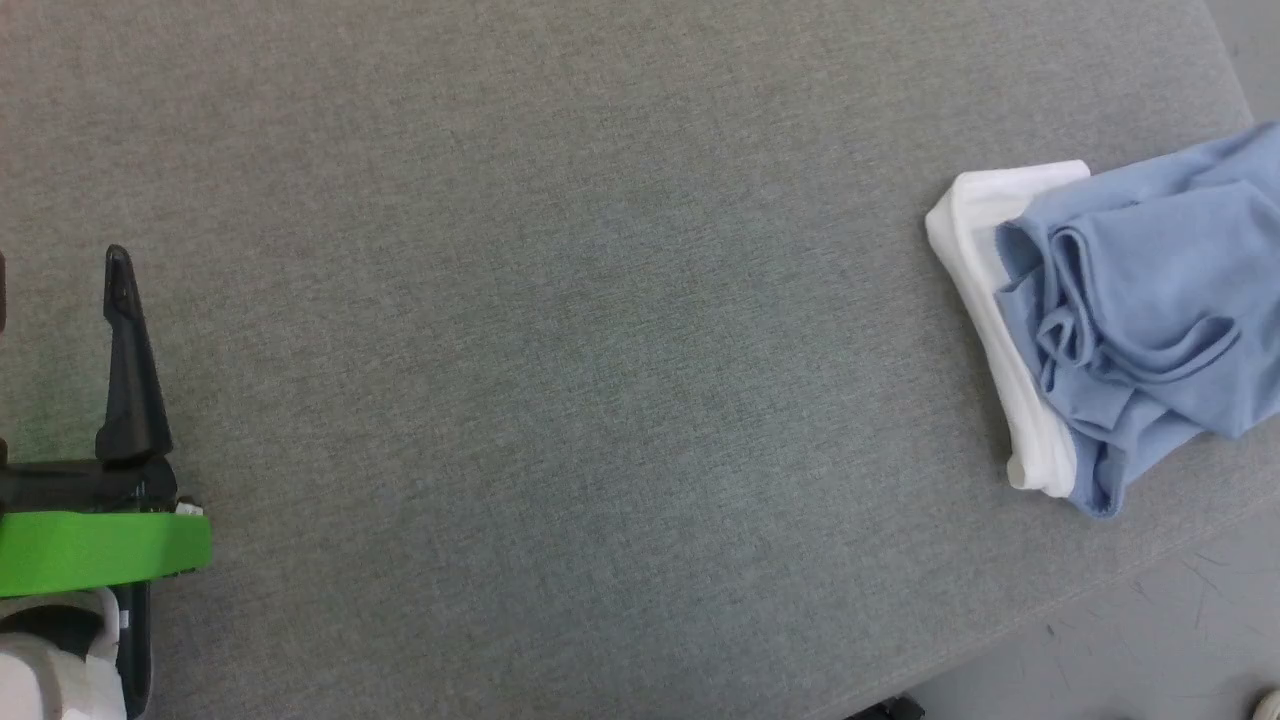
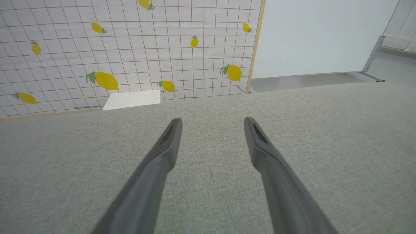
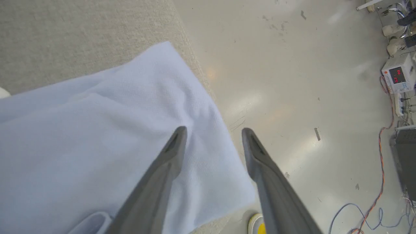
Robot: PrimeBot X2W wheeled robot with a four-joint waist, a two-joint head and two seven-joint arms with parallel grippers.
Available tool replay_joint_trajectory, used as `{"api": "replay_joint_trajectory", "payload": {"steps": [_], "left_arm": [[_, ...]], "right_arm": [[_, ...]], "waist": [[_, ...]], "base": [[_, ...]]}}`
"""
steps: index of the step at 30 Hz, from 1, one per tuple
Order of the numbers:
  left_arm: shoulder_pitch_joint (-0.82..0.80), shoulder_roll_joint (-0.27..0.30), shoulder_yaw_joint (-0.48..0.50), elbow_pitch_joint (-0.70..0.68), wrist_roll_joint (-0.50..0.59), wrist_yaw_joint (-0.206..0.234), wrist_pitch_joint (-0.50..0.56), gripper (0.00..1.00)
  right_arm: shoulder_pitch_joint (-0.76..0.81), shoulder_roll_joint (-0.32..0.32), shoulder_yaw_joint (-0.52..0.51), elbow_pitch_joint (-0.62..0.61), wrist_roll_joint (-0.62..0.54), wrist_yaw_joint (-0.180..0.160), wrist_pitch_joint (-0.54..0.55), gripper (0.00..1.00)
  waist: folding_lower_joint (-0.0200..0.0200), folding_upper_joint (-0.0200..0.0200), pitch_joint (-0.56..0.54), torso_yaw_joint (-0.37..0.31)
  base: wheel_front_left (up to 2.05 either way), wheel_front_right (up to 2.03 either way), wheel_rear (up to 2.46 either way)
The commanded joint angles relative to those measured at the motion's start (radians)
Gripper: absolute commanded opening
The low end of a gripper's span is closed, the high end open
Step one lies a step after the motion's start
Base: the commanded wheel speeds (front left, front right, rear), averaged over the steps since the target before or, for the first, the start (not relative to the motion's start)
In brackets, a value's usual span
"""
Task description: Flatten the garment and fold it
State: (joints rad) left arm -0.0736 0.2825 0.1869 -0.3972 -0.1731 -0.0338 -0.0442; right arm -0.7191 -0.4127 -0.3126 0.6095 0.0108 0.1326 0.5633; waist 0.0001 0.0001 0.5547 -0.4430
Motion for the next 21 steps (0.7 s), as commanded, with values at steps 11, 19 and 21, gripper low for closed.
{"api": "replay_joint_trajectory", "payload": {"steps": [11,19,21], "left_arm": [[0.038,-0.061,-0.005,0.099,-0.036,0.026,-0.107,1.0],[0.068,-0.101,-0.02,0.171,-0.053,0.032,-0.163,1.0],[0.065,-0.105,-0.027,0.187,-0.053,0.032,-0.169,1.0]], "right_arm": [[-0.063,0.038,0.106,-0.256,0.088,-0.002,-0.264,1.0],[-0.047,0.106,0.246,-0.489,0.228,-0.002,-0.437,1.0],[-0.021,0.137,0.266,-0.526,0.248,-0.002,-0.476,1.0]], "waist": [[-0.0001,-0.0001,-0.188,0.074],[-0.0001,-0.0001,-0.338,0.173],[-0.0001,-0.0001,-0.365,0.201]], "base": [[0.0,0.0,0.0],[0.0,0.0,0.0],[0.0,0.0,0.0]]}}
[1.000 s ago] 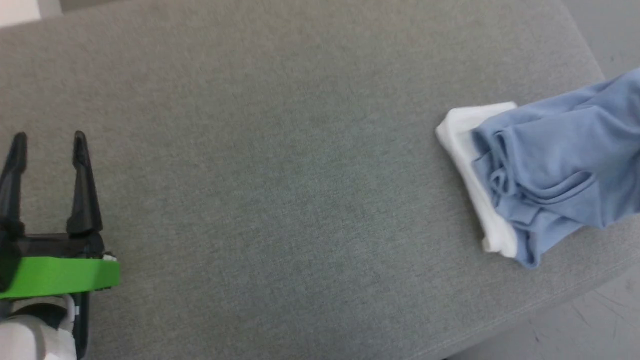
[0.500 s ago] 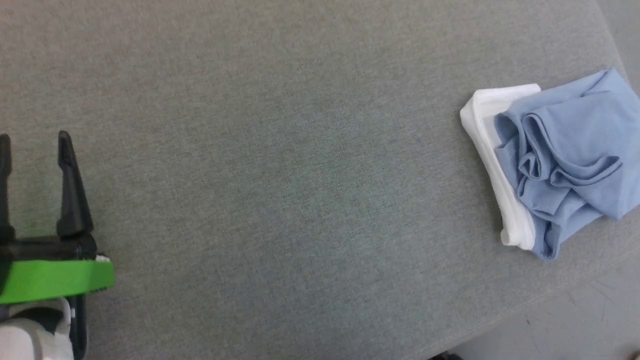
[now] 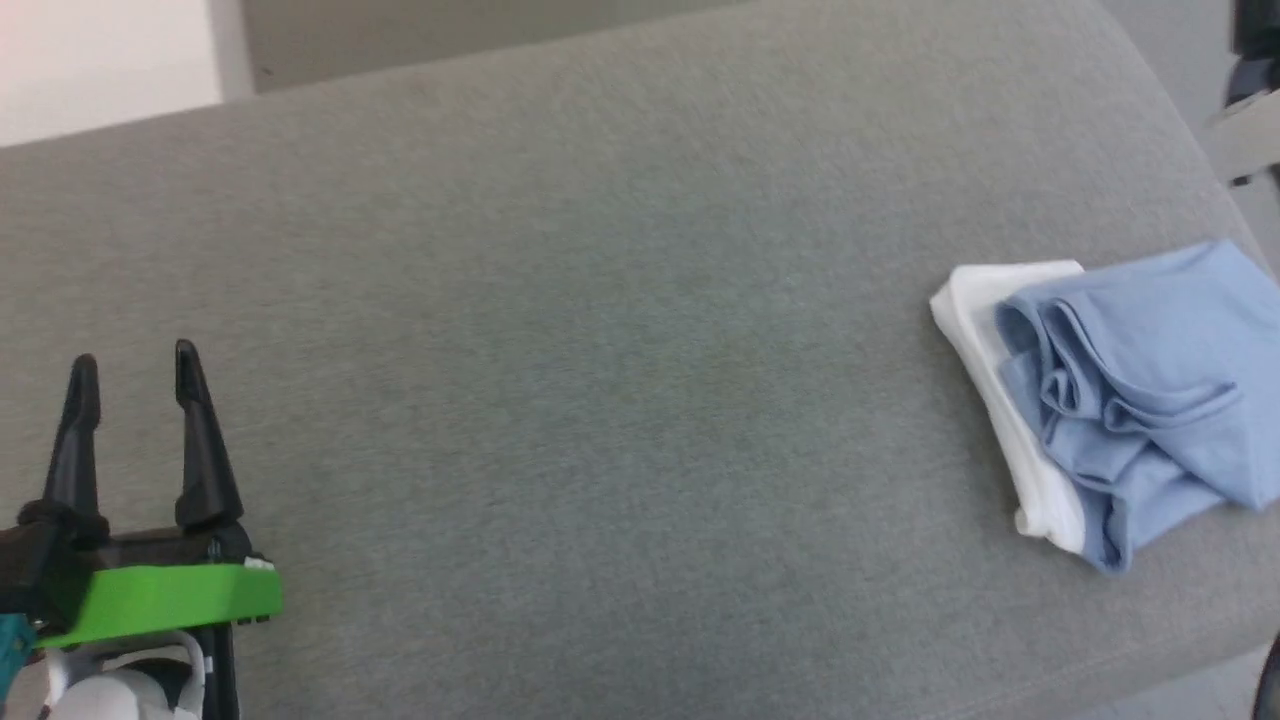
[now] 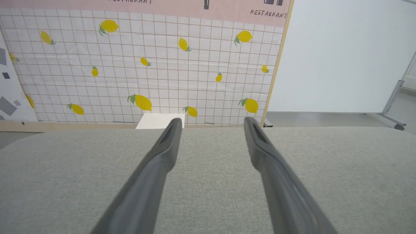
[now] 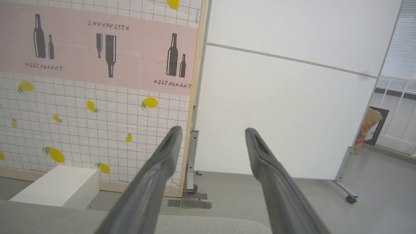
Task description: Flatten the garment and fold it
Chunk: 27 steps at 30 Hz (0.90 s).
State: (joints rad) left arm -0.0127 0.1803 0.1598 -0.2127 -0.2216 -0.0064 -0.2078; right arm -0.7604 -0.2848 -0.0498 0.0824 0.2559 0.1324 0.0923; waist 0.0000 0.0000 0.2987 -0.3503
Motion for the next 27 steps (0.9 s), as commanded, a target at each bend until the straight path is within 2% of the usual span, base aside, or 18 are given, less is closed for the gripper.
{"api": "replay_joint_trajectory", "payload": {"steps": [1,7,11,18,27], "left_arm": [[0.003,-0.007,-0.001,0.013,-0.007,0.005,-0.009,1.0],[-0.004,-0.043,0.004,0.084,-0.034,0.022,-0.026,1.0],[-0.01,-0.057,-0.01,0.125,-0.036,0.026,-0.032,1.0],[-0.017,-0.078,-0.047,0.202,-0.029,0.036,-0.039,1.0],[-0.001,-0.092,-0.133,0.291,0.032,0.044,-0.046,1.0]], "right_arm": [[0.038,0.03,0.011,-0.014,0.01,-0.002,-0.028,1.0],[0.178,0.164,0.048,0.001,0.023,-0.002,-0.139,1.0],[0.272,0.211,0.067,0.051,0.012,-0.002,-0.215,1.0],[0.44,0.234,0.082,0.106,-0.003,-0.002,-0.327,1.0],[0.623,0.234,0.063,0.12,-0.006,-0.002,-0.353,1.0]], "waist": [[0.0,0.0,-0.124,0.122],[0.0,0.0,-0.201,0.185],[0.0,0.0,-0.232,0.21],[0.0,0.0,-0.265,0.233],[0.0,0.0,-0.284,0.246]], "base": [[0.0,0.0,0.0],[0.0,0.0,0.0],[0.0,0.0,0.0],[0.0,0.0,0.0],[0.0,0.0,0.0]]}}
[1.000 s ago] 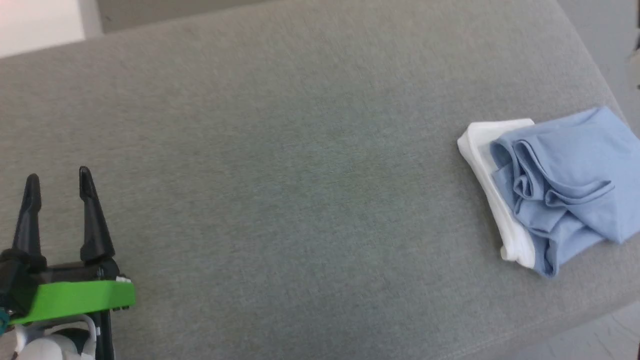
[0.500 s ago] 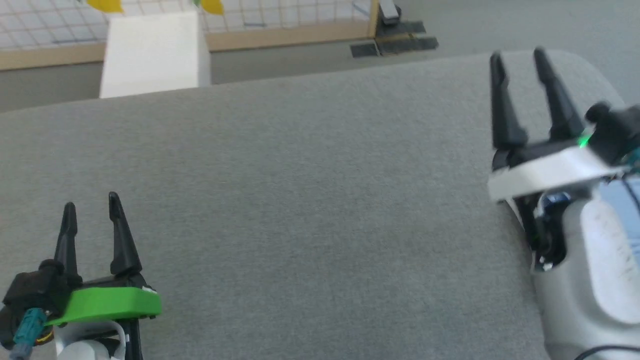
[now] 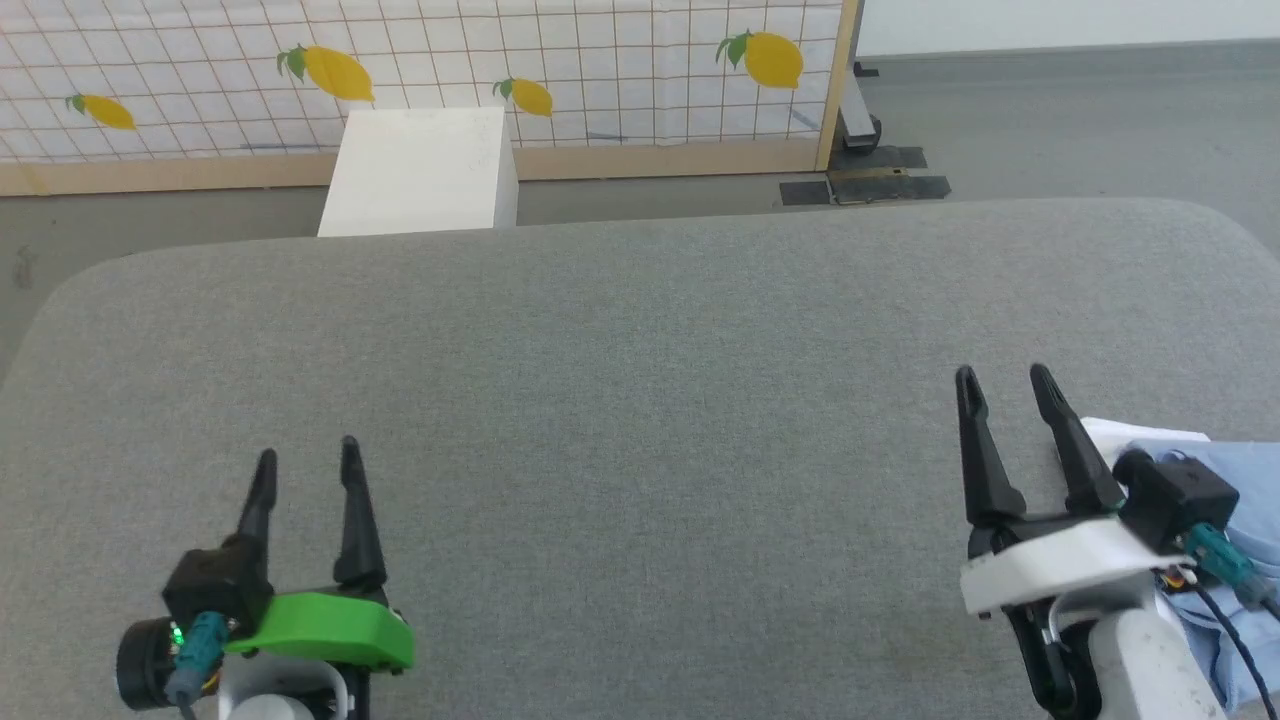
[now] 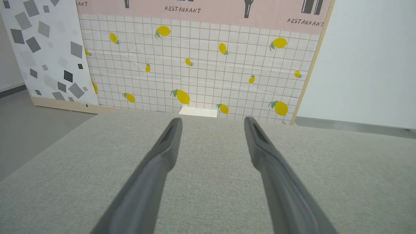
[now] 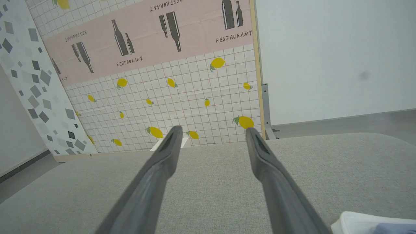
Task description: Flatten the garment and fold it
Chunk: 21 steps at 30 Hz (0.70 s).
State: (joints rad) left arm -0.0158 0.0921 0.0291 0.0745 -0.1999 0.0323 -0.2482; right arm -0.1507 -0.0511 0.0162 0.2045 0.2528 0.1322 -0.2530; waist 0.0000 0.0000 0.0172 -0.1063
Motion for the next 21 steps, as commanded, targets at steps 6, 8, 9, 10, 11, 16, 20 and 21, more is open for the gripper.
{"api": "replay_joint_trajectory", "payload": {"steps": [6,8,9,10,11,16,20,21], "left_arm": [[0.003,-0.006,-0.034,0.064,0.035,0.005,-0.01,1.0],[0.003,-0.006,-0.041,0.085,0.039,0.003,-0.01,1.0],[0.003,-0.007,-0.04,0.092,0.04,0.006,-0.011,1.0],[0.003,-0.007,-0.04,0.098,0.04,0.008,-0.011,1.0],[0.003,-0.007,-0.041,0.101,0.04,0.008,-0.011,1.0],[0.002,-0.003,-0.046,0.115,0.036,-0.003,-0.012,1.0],[0.0,-0.002,-0.044,0.112,0.036,0.001,-0.002,0.0],[0.0,-0.002,-0.044,0.112,0.036,0.001,-0.002,0.0]], "right_arm": [[0.078,0.001,-0.008,0.005,0.009,-0.002,-0.008,1.0],[0.09,0.001,-0.005,0.016,0.011,-0.002,-0.009,1.0],[0.093,0.001,-0.005,0.02,0.01,-0.002,-0.009,1.0],[0.096,0.001,-0.004,0.026,0.006,-0.002,-0.009,1.0],[0.098,0.001,-0.004,0.029,0.004,-0.002,-0.009,1.0],[0.099,0.001,0.003,0.04,0.014,-0.002,-0.009,1.0],[0.09,0.0,0.003,0.038,0.011,0.0,-0.002,0.0],[0.09,0.0,0.002,0.038,0.011,0.0,-0.002,0.0]], "waist": [[0.0,0.0,-0.007,0.002],[0.0,0.0,-0.009,0.0],[0.0,0.0,-0.01,-0.001],[0.0,0.0,-0.011,-0.002],[0.0,0.0,-0.012,-0.002],[0.0,0.0,-0.015,-0.008],[0.0,0.0,-0.015,-0.007],[0.0,0.0,-0.015,-0.007]], "base": [[0.0,0.0,0.0],[0.0,0.0,0.0],[0.0,0.0,0.0],[0.0,0.0,0.0],[0.0,0.0,0.0],[0.0,0.0,0.0],[0.0,0.0,0.0],[0.0,0.0,0.0]]}}
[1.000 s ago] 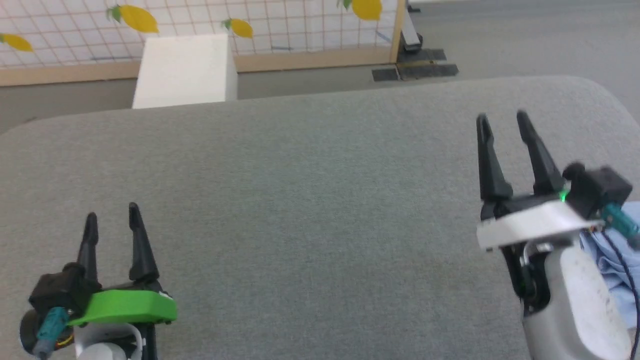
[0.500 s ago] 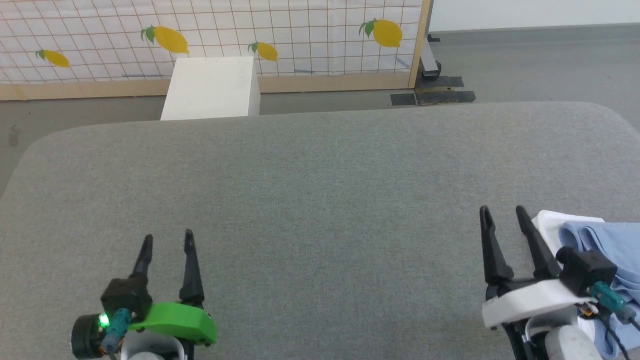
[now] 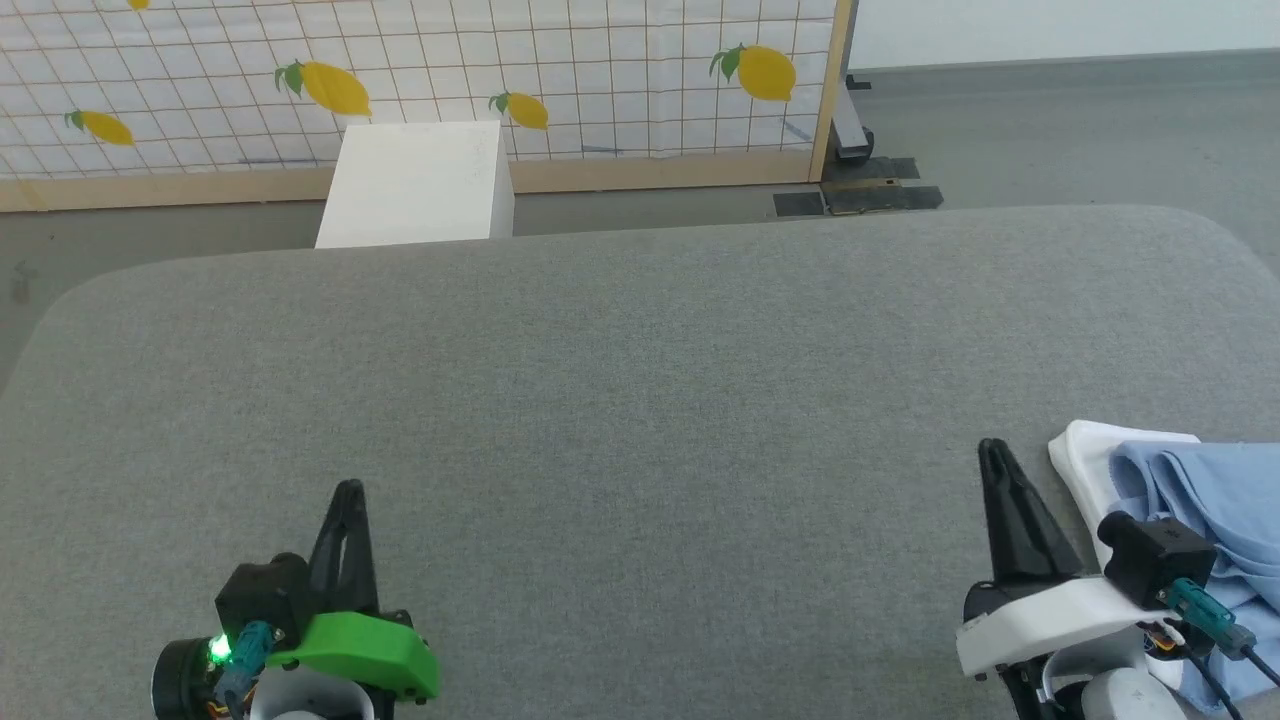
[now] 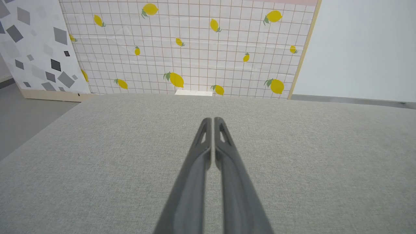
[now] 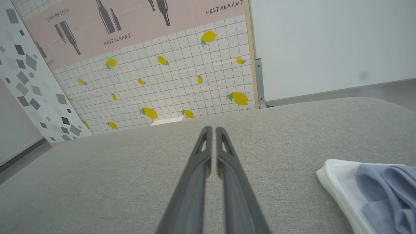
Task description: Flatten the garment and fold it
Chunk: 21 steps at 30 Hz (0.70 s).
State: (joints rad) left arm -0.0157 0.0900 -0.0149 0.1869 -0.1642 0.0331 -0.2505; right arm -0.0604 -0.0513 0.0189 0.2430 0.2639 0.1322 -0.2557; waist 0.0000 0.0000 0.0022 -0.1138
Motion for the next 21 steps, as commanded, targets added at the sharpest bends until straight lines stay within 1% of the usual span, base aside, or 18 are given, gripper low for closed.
{"api": "replay_joint_trajectory", "payload": {"steps": [1,21], "left_arm": [[0.0,0.0,0.0,-0.001,0.001,0.0,0.001,0.0],[0.003,-0.006,0.003,-0.03,0.027,-0.005,0.041,0.0]], "right_arm": [[0.0,0.0,0.0,-0.001,-0.001,0.0,0.001,0.0],[0.01,0.0,-0.003,-0.039,-0.043,0.0,0.041,0.0]], "waist": [[0.0,0.0,0.0,0.001],[0.0,0.0,0.0,0.018]], "base": [[0.0,0.0,0.0],[0.0,0.0,0.0]]}}
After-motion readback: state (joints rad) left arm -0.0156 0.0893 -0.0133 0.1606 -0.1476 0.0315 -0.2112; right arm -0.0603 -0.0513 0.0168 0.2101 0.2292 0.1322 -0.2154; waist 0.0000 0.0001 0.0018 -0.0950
